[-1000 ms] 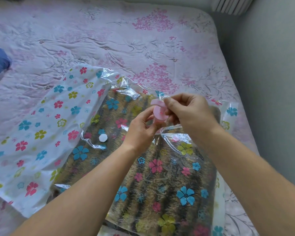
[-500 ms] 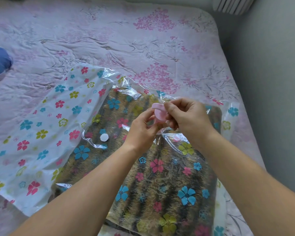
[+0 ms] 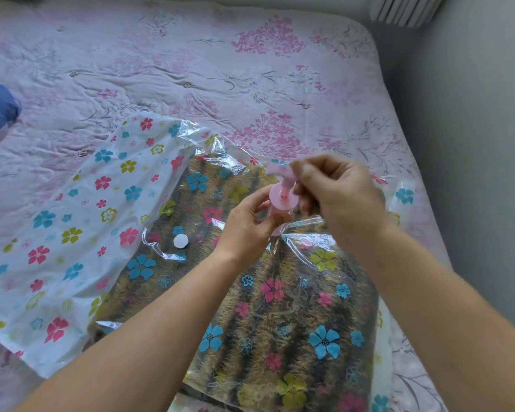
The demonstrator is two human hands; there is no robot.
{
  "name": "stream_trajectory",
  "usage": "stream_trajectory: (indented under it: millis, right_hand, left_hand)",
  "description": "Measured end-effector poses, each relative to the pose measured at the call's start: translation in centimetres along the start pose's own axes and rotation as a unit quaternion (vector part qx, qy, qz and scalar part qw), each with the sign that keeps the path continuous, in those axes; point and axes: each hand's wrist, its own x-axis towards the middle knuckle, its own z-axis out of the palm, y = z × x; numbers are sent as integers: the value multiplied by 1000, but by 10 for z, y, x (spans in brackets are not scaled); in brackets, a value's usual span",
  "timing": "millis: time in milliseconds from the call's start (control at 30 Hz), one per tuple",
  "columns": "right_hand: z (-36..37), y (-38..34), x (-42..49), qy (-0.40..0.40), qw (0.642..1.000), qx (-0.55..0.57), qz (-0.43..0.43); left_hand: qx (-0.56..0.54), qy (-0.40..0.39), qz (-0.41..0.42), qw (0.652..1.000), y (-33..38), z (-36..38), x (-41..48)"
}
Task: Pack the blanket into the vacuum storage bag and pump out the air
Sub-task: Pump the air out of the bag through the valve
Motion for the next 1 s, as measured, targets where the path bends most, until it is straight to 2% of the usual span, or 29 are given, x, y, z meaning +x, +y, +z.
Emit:
stream_trajectory:
  millis: [67, 133, 233, 333, 433, 500, 567, 633, 700, 800, 933, 1000]
  right_hand:
    - [1, 19, 0, 5, 997, -37, 69]
    - [1, 20, 0, 6, 995, -48, 82]
    - [-1, -8, -3, -6, 1000, -28, 10]
    - [-6, -50, -10, -50, 993, 60, -93]
    - [-8, -60, -11, -74, 981, 130, -126]
    - [-4, -37, -8, -37, 990, 97, -95]
    - [2, -4, -3, 11, 1000, 20, -19]
    - [6, 18, 0, 22, 998, -14, 58]
    - [6, 23, 2, 21, 996, -26, 84]
    - [3, -3, -1, 4, 1000, -13, 22]
    - [-7, -56, -9, -61, 986, 114, -107]
    - [-9, -56, -9, -76, 980, 144, -117]
  left_hand:
    - [-1, -2, 0, 1000, -2, -2, -1]
    - [1, -6, -4, 1000, -2, -2, -2]
    - [12, -6, 1, 1000, 0, -1, -2]
    - [1, -9, 4, 1000, 0, 0, -2]
    - [12, -11, 3, 1000, 1, 0, -1]
    - [0, -10, 2, 1000, 2, 1, -1]
    - [-12, -2, 3, 1000, 0, 0, -2]
    - [4, 3, 3, 1000, -2, -2, -2]
    - [14, 1, 3, 1000, -4, -3, -2]
    - [2, -5, 4, 1000, -2, -4, -1]
    - [12, -9, -2, 1000, -4, -2, -1]
    - [9, -5, -4, 1000, -4, -1, -1]
